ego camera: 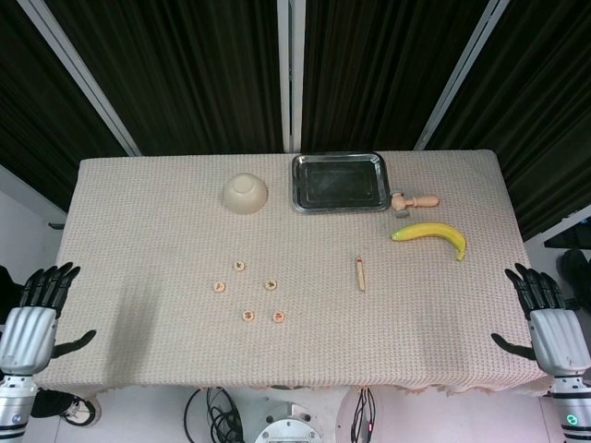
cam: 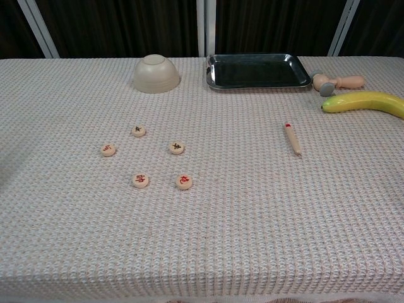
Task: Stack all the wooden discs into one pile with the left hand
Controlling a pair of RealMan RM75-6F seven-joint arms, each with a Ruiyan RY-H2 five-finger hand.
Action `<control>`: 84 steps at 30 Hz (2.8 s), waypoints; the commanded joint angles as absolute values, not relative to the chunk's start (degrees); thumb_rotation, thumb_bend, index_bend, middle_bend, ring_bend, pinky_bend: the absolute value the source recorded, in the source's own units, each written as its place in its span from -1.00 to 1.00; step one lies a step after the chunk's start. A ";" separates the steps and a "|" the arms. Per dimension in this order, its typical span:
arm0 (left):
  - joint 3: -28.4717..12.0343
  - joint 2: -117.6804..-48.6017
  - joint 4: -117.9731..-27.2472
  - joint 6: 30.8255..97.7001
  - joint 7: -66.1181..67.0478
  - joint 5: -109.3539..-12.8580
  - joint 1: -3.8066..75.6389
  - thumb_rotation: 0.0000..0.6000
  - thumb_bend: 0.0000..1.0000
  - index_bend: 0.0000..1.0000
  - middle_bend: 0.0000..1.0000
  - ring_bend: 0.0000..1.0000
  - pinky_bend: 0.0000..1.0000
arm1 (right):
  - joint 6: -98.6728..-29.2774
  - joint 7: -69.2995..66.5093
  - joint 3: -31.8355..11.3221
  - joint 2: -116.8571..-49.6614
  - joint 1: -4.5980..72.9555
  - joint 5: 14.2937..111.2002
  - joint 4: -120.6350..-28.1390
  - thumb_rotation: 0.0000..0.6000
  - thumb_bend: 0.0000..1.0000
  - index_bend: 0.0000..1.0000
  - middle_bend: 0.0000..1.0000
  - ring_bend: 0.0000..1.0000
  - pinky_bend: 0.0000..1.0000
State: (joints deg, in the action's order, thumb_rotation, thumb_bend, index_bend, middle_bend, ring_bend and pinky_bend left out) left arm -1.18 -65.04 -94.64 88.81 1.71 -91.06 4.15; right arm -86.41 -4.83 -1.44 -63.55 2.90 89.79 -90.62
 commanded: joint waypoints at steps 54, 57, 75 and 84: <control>-0.70 -94.70 -73.32 57.65 -12.03 -92.24 34.84 1.00 -0.68 -0.22 -0.88 -1.00 -1.00 | -85.08 -8.63 -1.30 -63.90 1.77 87.14 -86.84 1.00 -1.00 -1.00 -1.00 -1.00 -1.00; -0.62 -95.45 -72.25 58.12 -13.14 -92.29 35.12 1.00 -0.60 -0.19 -0.88 -1.00 -1.00 | -84.89 -8.68 -1.30 -63.92 1.76 87.03 -86.68 1.00 -1.00 -1.00 -1.00 -1.00 -1.00; 0.52 -97.02 -69.20 58.06 -14.06 -91.44 36.25 1.00 -0.42 -0.08 -0.87 -1.00 -1.00 | -84.32 -8.94 -1.64 -63.70 2.09 86.82 -86.64 1.00 -1.00 -1.00 -1.00 -1.00 -1.00; 1.19 -97.39 -68.43 58.40 -14.75 -91.72 36.64 1.00 -0.41 -0.05 -0.86 -1.00 -1.00 | -84.23 -8.94 -1.62 -63.68 2.08 86.83 -86.66 1.00 -1.00 -1.00 -1.00 -1.00 -1.00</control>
